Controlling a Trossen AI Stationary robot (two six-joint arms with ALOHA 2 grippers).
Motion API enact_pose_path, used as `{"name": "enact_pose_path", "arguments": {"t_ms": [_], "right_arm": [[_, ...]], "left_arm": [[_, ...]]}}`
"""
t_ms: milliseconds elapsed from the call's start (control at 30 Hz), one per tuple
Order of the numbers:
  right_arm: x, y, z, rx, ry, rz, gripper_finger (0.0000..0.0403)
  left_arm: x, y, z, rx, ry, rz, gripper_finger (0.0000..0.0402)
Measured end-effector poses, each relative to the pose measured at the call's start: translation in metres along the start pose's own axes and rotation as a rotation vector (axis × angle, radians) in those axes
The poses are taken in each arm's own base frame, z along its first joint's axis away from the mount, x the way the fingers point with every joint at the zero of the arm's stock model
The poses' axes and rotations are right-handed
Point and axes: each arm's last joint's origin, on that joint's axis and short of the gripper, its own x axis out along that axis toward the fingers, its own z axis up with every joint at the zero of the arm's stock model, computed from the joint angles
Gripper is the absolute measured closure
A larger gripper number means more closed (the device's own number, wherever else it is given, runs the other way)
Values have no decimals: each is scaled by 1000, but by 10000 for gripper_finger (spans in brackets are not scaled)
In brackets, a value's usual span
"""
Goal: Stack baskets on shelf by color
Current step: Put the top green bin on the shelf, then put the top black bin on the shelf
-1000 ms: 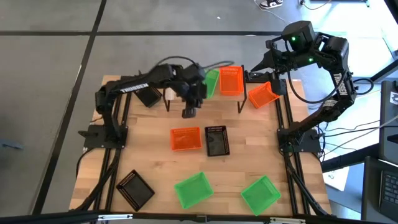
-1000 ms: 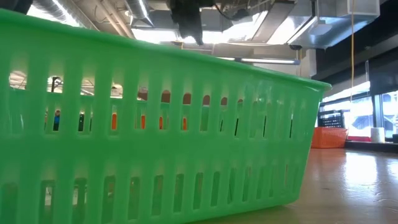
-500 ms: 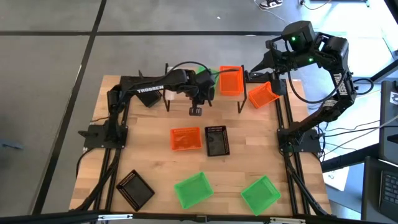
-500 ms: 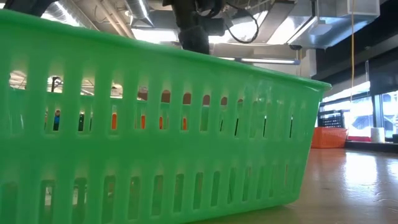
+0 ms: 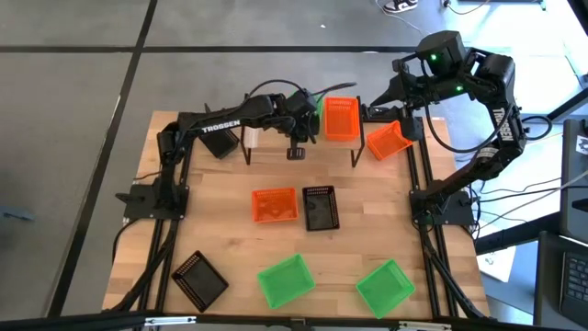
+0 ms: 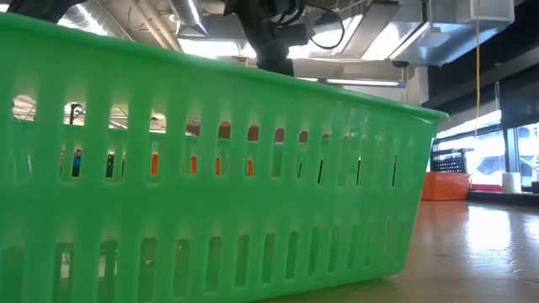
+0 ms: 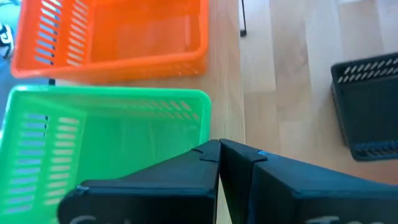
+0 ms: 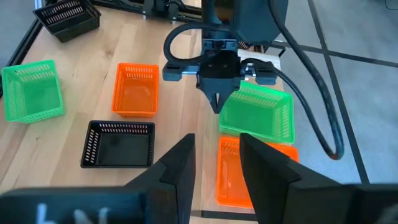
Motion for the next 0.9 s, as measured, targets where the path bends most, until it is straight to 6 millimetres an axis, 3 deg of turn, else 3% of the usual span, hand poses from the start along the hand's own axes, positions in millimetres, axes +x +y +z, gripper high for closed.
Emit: {"name": "enact_pose_path", "arguments": {"t_ms": [233,500,700,900], "right_arm": [[0,0,0,-2,0,0,280],[1,2,1,-81,-2,7,280],[2,7,4,-140,-9,28,280],[3,10,6,-167,-14,43,280]], "left_arm": [[-7,-5,3,-13,-15,-3,401],[-97,-13,7,-136,-100,66,401],[-158,-16,-18,-528,-11,269,401],[-186,-3,-48,-920,48,481,401]]}}
